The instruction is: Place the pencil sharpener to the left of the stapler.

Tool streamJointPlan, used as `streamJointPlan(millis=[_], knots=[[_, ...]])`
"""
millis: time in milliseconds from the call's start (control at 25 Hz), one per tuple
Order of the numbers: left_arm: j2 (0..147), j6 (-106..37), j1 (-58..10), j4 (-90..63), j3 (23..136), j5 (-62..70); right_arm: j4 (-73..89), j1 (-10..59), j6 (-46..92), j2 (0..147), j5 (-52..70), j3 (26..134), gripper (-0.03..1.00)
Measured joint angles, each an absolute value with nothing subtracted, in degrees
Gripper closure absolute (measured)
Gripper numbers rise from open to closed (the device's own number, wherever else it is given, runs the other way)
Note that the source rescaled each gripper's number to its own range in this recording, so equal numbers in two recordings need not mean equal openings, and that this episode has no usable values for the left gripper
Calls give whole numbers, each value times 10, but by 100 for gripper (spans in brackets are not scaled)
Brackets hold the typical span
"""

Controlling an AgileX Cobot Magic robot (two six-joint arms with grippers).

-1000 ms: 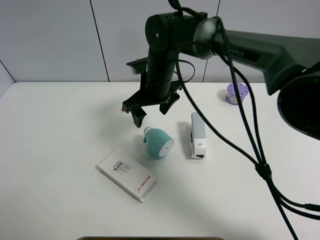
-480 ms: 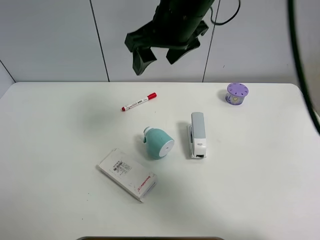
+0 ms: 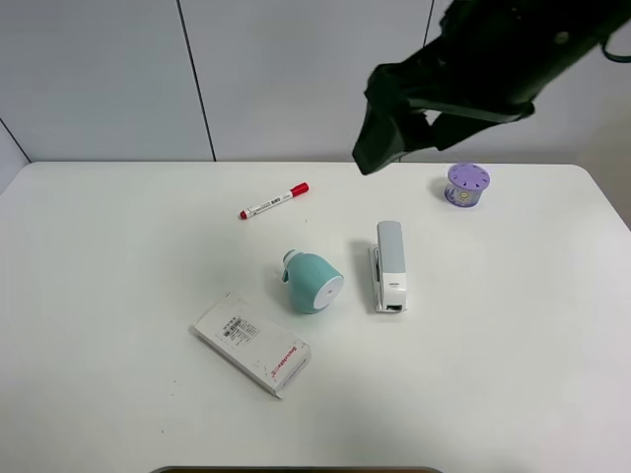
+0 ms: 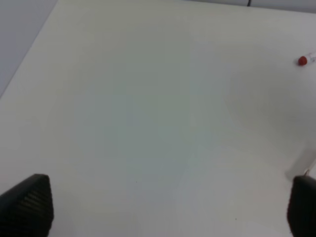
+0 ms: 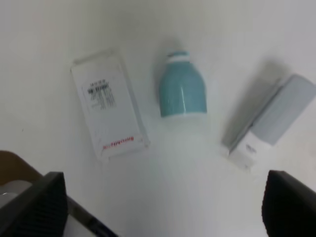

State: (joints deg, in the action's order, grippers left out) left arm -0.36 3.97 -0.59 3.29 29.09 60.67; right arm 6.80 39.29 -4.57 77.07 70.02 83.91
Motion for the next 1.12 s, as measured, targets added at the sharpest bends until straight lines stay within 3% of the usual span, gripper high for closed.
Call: streamJointPlan(millis=[560, 920, 1120], knots=[[-4, 40, -6, 33, 291, 607, 8, 377, -118, 535, 701, 706, 29], [-4, 40, -6, 33, 291, 607, -21, 144, -93, 382, 701, 631, 29], [-4, 40, -6, 33, 291, 607, -36, 49, -50, 294, 701, 555, 29]])
